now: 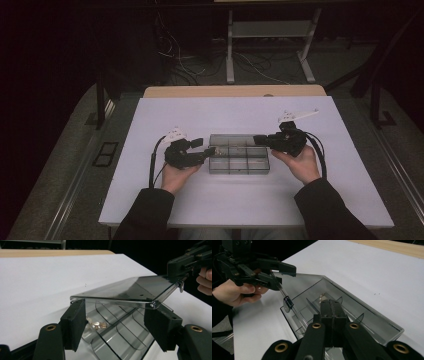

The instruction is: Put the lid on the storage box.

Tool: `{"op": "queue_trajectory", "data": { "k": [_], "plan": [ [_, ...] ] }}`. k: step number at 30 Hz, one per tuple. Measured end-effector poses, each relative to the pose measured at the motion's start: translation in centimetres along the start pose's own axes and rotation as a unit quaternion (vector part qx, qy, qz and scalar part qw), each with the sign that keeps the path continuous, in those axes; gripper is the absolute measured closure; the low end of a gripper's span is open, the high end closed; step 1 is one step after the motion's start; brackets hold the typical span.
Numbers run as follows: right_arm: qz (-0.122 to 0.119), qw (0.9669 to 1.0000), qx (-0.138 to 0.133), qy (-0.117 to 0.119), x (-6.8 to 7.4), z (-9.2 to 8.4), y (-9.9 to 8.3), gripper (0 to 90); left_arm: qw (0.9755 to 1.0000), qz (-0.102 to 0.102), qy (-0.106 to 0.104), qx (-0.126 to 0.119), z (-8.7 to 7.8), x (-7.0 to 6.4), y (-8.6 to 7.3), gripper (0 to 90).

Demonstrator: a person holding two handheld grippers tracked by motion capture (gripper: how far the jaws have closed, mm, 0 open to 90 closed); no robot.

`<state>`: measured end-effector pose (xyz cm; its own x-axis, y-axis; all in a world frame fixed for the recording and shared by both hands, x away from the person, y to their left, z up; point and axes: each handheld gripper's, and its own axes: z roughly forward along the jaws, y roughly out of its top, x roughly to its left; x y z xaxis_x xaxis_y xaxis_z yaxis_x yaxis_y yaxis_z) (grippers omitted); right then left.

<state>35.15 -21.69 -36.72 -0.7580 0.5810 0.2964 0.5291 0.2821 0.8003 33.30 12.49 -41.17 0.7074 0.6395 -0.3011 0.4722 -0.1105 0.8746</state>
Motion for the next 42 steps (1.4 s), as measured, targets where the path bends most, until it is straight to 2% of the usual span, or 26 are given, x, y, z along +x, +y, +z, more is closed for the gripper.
{"op": "queue_trajectory", "data": {
  "k": [9, 28, 34, 38, 42],
  "plan": [
    [0.012, 0.9999, 0.001, 0.008, -0.1, 0.1, -1.2, 89.2, 0.9998, 0.004, -0.003, 0.019, 0.2, -0.1, -0.9, 33.5],
    [0.005, 0.9999, 0.012, 0.011, 0.2, 0.4, -3.5, 89.1, 0.9975, 0.013, -0.007, 0.068, 0.2, -0.4, -2.5, 34.3],
    [0.007, 0.9999, 0.013, 0.009, 0.3, 0.2, -4.1, 87.3, 0.9971, 0.005, -0.011, 0.076, -0.1, -0.6, -2.8, 34.3],
    [0.012, 0.9998, 0.013, 0.004, 0.4, 0.0, -4.5, 78.5, 0.997, -0.003, -0.019, 0.075, -0.5, -0.8, -2.9, 32.5],
    [0.012, 0.9998, 0.007, -0.012, 0.7, -0.4, -5.1, 60.2, 0.9972, -0.009, -0.035, 0.065, -1.3, -0.7, -3.0, 28.5]
  ]
}}
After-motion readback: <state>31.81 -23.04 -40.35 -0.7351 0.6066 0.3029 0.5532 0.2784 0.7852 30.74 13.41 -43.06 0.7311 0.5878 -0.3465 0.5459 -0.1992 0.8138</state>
